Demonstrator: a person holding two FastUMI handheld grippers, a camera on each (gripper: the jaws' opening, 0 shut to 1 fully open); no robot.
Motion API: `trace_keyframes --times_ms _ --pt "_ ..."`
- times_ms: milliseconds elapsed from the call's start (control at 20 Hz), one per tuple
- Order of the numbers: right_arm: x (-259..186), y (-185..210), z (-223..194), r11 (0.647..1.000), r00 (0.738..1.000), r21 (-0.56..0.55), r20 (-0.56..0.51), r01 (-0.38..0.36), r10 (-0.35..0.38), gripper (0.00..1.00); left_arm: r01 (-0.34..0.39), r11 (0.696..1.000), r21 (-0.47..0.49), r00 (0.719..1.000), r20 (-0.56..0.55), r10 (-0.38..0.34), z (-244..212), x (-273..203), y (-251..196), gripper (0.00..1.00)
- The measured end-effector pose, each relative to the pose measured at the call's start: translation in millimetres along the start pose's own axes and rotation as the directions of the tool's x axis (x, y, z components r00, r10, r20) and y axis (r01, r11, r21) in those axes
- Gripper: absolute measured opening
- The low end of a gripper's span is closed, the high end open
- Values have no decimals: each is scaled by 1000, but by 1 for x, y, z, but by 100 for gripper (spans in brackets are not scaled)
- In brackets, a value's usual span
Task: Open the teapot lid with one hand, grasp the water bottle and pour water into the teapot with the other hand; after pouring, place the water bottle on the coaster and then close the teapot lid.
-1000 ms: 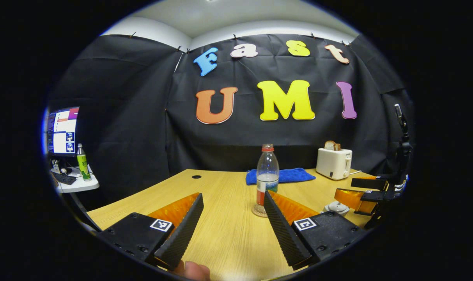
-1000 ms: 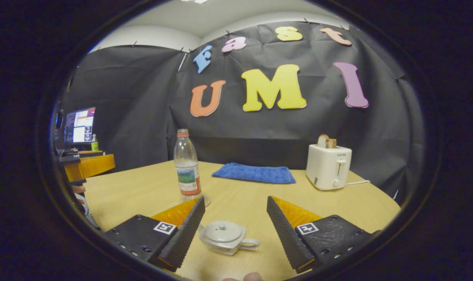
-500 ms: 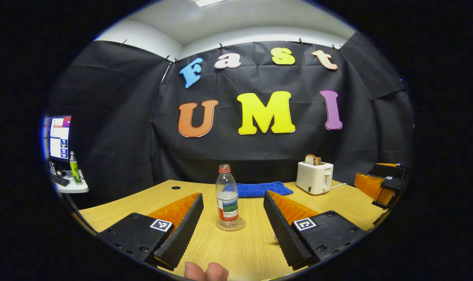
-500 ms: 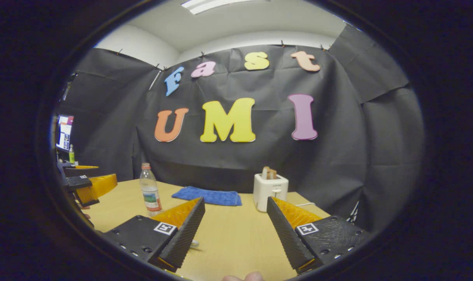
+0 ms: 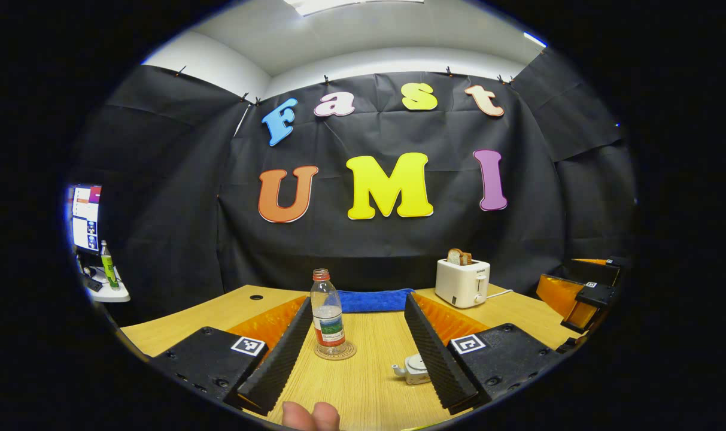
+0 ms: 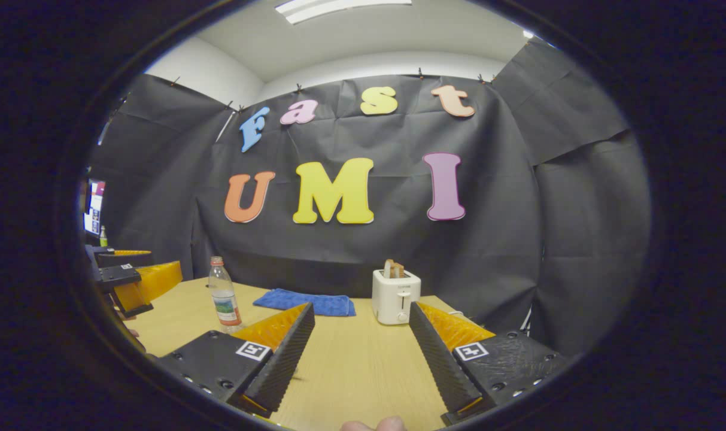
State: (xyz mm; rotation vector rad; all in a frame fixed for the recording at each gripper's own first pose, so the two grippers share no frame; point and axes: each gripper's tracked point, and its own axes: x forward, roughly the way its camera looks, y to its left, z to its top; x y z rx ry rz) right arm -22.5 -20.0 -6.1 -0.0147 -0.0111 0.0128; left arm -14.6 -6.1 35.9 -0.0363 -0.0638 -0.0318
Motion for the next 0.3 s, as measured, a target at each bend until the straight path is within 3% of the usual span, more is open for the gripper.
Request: trace_keyframes --times_ms 300 --pt "3 22 7 999 1000 -40 4 -26 26 96 -27 999 32 1000 -3 27 -1 3 11 96"
